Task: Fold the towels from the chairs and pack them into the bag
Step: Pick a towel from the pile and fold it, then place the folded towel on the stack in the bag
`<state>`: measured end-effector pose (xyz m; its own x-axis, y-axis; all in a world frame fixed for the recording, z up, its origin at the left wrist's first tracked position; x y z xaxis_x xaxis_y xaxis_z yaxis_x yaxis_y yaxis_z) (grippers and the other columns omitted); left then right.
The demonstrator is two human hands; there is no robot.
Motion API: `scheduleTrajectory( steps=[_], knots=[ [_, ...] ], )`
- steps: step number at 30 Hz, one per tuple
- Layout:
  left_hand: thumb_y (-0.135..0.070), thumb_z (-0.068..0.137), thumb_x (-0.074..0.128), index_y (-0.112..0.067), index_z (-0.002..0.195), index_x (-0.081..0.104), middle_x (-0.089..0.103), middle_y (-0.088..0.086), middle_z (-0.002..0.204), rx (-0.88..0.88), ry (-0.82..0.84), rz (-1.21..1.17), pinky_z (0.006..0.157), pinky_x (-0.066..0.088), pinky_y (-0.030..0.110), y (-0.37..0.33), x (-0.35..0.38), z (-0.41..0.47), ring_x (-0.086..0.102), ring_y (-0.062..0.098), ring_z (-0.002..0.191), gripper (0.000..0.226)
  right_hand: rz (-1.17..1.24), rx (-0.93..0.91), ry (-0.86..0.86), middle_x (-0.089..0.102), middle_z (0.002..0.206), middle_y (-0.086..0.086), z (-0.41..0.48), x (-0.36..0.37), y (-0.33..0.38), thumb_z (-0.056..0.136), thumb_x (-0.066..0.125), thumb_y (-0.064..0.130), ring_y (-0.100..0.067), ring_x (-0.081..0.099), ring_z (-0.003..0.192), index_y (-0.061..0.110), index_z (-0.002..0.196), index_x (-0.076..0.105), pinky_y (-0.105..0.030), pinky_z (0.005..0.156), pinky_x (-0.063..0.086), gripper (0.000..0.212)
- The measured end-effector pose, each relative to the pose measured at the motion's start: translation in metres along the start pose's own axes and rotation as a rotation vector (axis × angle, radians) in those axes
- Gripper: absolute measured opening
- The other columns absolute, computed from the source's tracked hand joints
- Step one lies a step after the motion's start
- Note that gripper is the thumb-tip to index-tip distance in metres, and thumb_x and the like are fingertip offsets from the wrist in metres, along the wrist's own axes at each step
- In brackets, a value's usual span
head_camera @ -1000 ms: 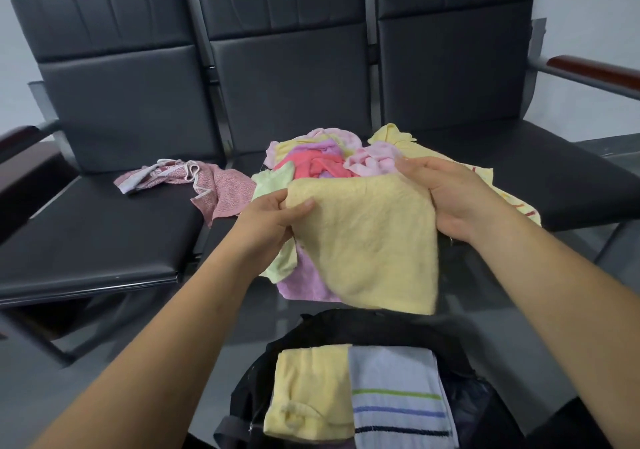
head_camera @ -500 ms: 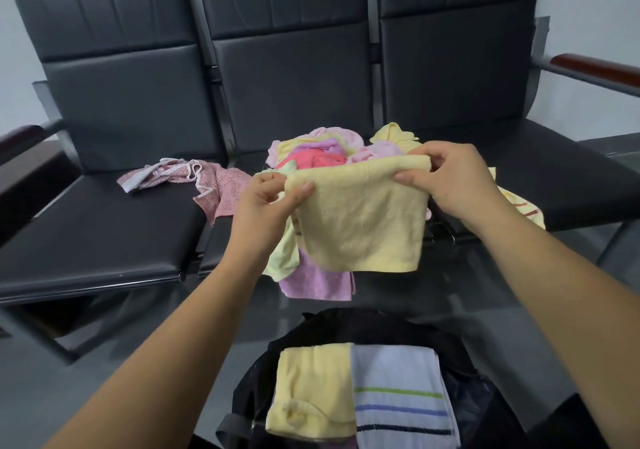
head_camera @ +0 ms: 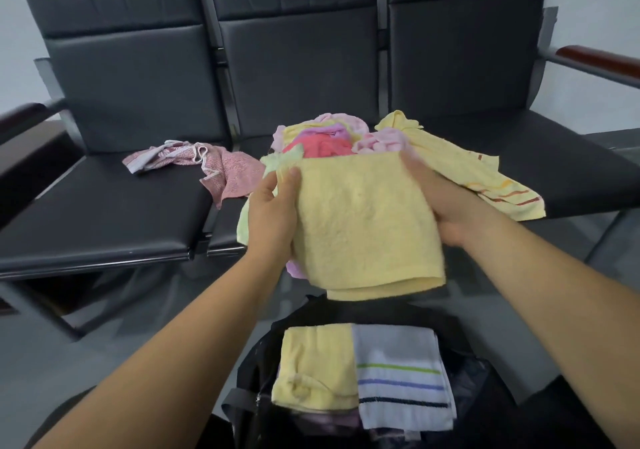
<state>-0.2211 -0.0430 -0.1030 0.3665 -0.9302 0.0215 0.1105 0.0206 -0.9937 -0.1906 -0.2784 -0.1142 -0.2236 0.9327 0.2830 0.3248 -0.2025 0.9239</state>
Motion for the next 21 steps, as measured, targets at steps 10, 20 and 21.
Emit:
scheduleTrajectory(
  steps=[10,20,21],
  knots=[
    [-0.018,0.091,0.069,-0.018,0.113,0.066,0.071,0.009,0.108,-0.508,0.297,0.283,0.075,0.054,0.037,0.137,-0.026,-0.041,0.067,0.024,0.091,0.022,-0.104,0.385,-0.226,0.075,0.106,-0.024,-0.001,-0.020,-0.157,0.091,0.070,0.000,-0.034,0.073,0.096,-0.009,0.119,0.067,-0.047,0.085,0.058,0.030],
    [-0.015,0.096,0.065,-0.022,0.133,0.053,0.063,0.005,0.115,-0.703,0.405,0.549,0.091,0.059,0.049,0.234,-0.063,-0.075,0.065,0.028,0.105,0.040,-0.282,0.584,-0.306,0.068,0.113,-0.024,0.004,-0.027,-0.280,0.092,0.065,-0.006,-0.037,0.070,0.098,-0.007,0.127,0.056,-0.049,0.083,0.060,0.036],
    [-0.017,0.095,0.065,-0.019,0.135,0.051,0.062,0.005,0.115,-0.704,0.398,0.573,0.089,0.060,0.047,0.239,-0.066,-0.073,0.064,0.028,0.104,0.042,-0.297,0.589,-0.311,0.068,0.113,-0.023,0.007,-0.027,-0.285,0.092,0.066,-0.004,-0.037,0.070,0.100,-0.005,0.126,0.056,-0.050,0.086,0.059,0.035]
  ],
)
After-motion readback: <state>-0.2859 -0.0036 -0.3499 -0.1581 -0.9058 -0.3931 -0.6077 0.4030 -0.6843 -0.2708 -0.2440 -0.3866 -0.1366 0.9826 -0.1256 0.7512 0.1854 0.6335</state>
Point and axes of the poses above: each hand's wrist, its own z-axis towards the middle knuckle, its own x-axis out of the palm, y = z × x, the point moved 9 cm from there along z, towards the middle knuckle
